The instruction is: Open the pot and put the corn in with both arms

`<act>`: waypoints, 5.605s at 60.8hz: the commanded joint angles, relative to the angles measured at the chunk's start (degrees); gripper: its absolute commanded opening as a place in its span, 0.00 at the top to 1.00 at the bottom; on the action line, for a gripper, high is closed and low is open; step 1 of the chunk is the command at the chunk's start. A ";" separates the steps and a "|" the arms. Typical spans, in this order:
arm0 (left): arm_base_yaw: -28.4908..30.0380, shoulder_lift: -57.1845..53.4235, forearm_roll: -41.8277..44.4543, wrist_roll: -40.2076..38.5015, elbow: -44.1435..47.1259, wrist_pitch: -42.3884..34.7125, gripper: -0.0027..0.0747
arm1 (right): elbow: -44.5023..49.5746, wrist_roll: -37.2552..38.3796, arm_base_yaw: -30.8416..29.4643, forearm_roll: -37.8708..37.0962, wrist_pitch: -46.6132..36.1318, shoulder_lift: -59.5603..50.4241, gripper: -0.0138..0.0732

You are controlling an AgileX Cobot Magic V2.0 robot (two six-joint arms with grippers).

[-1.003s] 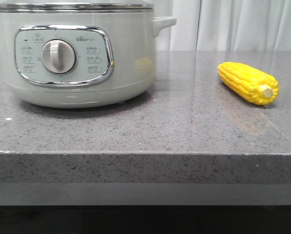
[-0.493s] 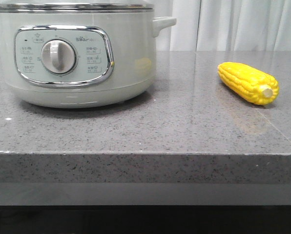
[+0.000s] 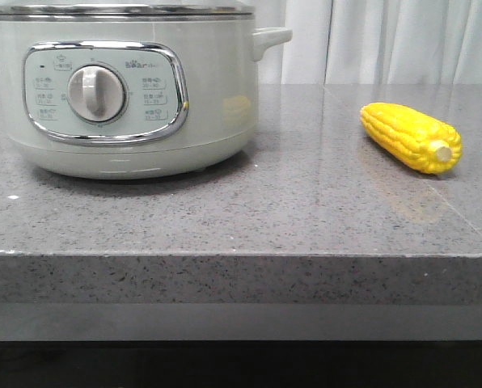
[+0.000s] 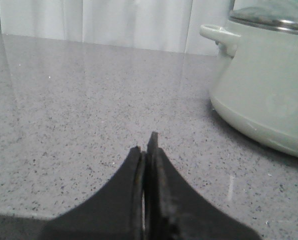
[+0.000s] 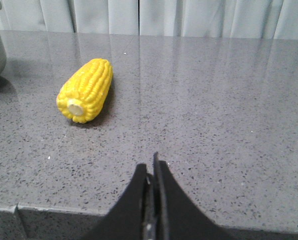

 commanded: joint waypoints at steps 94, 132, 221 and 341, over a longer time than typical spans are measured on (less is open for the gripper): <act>-10.15 49.23 -2.56 3.35 -56.52 18.57 0.15 | -34.37 -0.23 -0.38 -0.43 8.75 26.77 0.09; -24.94 92.12 -2.82 2.62 -107.55 48.23 0.15 | -34.37 -0.23 -0.38 -0.43 8.06 26.77 0.09; -24.94 84.83 -2.82 5.48 -108.80 48.68 0.76 | -34.37 -0.23 -0.38 -0.43 8.14 26.77 0.09; -24.94 17.32 -3.21 5.66 -45.49 36.38 0.77 | -74.68 -0.23 8.38 4.61 22.45 95.80 0.50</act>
